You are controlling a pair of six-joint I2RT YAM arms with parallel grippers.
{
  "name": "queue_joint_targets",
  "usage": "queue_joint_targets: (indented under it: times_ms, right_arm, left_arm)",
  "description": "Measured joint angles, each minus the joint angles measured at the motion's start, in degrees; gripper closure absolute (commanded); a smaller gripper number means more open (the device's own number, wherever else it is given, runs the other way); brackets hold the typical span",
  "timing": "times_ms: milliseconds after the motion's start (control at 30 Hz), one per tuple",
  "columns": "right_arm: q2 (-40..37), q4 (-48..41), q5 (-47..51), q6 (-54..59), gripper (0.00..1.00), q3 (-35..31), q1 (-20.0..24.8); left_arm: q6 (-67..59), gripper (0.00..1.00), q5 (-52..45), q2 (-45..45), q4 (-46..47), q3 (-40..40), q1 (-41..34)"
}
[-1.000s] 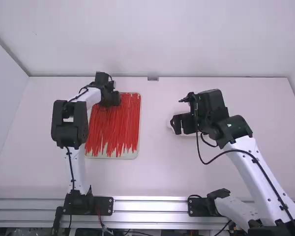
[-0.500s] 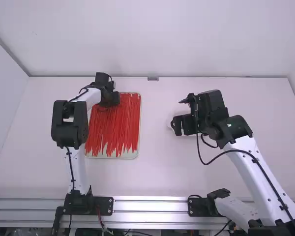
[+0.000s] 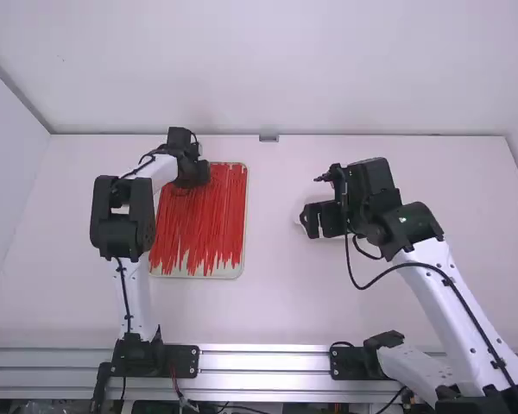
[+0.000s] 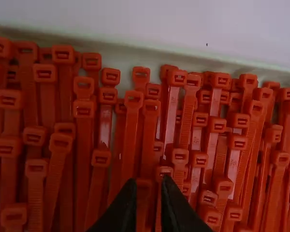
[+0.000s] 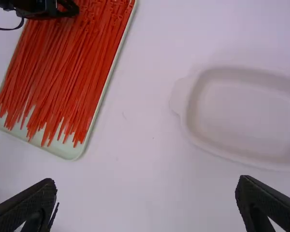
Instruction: Fasten the cable tie
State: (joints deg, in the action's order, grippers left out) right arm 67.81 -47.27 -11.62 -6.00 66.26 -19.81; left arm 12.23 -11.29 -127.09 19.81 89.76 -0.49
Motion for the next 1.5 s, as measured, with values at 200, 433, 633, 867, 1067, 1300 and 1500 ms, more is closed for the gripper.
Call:
queue_joint_targets:
  times_ms: [200, 433, 633, 867, 1067, 1300, 1500]
  right_arm:
    - [0.0, 0.1, 0.0, 0.0, 0.01, 0.0, 0.0]
    - [0.0, 0.4, 0.0, 0.0, 0.01, 0.0, 0.0]
    - [0.0, 0.4, 0.0, 0.0, 0.01, 0.0, 0.0]
    - [0.0, 0.4, 0.0, 0.0, 0.01, 0.0, 0.0]
    - [0.0, 0.5, 0.0, 0.0, 0.01, 0.0, 0.0]
    - [0.0, 0.6, 0.0, 0.0, 0.01, 0.0, 0.0]
    - [0.0, 0.8, 0.0, 0.0, 0.01, 0.0, 0.0]
  left_arm:
    - [-0.3, 0.86, -0.2, 0.0, 0.0, 0.0, 0.0]
    - [-0.7, 0.86, 0.0, 0.0, 0.4, 0.0, -0.2]
    - [-0.7, 0.86, 0.0, 0.0, 0.5, 0.0, -0.2]
    - [-0.9, 0.87, 0.5, 0.0, 0.0, -0.1, -0.2]
    - [-0.9, 0.87, 0.8, 0.0, -2.0, -1.6, -0.2]
    - [-0.9, 0.92, 0.4, 0.0, -2.9, -1.7, -0.2]
    - [-0.9, 0.98, 0.5, 0.0, -2.6, -1.7, -0.2]
